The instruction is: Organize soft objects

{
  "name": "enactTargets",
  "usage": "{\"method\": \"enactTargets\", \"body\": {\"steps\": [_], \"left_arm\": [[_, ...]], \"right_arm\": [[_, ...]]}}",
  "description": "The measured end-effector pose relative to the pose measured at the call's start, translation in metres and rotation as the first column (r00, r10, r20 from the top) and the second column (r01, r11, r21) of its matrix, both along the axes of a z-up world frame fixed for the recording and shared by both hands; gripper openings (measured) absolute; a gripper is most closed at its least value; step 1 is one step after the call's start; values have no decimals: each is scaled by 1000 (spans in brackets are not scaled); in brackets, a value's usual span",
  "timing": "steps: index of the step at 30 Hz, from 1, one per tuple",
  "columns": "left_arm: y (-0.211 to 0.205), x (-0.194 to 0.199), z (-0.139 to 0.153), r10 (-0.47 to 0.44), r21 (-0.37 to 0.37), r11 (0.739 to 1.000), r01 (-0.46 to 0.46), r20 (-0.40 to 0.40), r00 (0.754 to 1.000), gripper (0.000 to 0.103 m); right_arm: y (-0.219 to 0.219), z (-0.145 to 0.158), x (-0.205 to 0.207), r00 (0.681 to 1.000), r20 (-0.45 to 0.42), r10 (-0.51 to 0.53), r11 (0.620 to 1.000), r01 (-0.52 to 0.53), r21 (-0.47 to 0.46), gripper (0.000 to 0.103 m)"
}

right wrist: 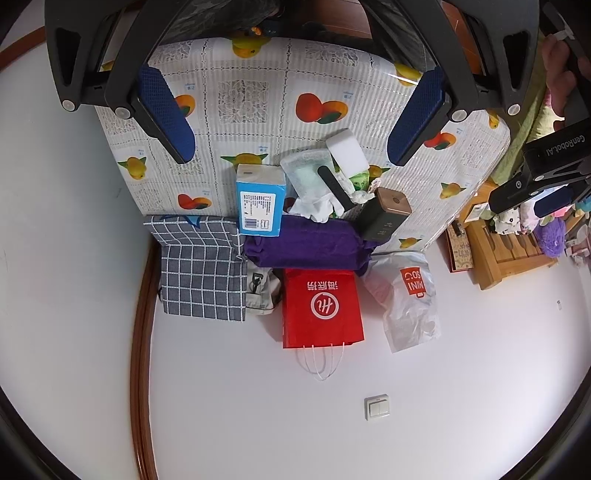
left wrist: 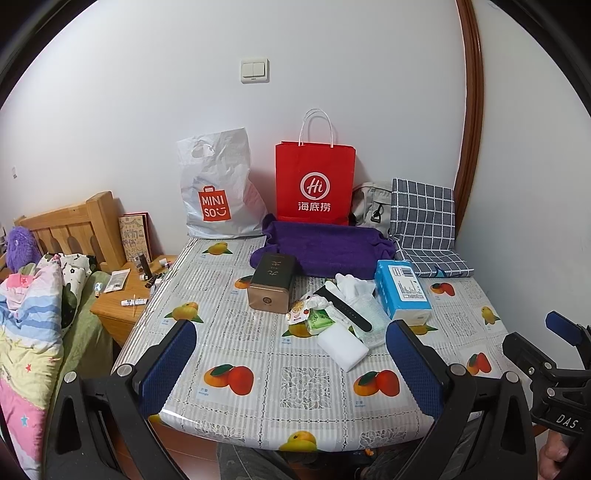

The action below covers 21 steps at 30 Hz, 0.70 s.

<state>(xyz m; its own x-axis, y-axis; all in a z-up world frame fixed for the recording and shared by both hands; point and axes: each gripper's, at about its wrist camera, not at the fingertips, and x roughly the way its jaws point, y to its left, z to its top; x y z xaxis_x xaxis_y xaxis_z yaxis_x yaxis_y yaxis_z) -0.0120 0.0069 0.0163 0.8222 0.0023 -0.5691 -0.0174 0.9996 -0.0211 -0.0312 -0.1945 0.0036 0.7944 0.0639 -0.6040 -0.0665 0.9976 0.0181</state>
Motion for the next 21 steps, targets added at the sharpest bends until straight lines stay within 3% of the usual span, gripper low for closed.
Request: {"method": "enactTargets", "body": {"steps": [21], "left_arm": [[6, 0, 8, 3, 3, 1000, -3, 4, 1000, 103]], "right_arm": [[3, 5, 0, 1000, 5, 1, 1000, -1, -2, 102]]}}
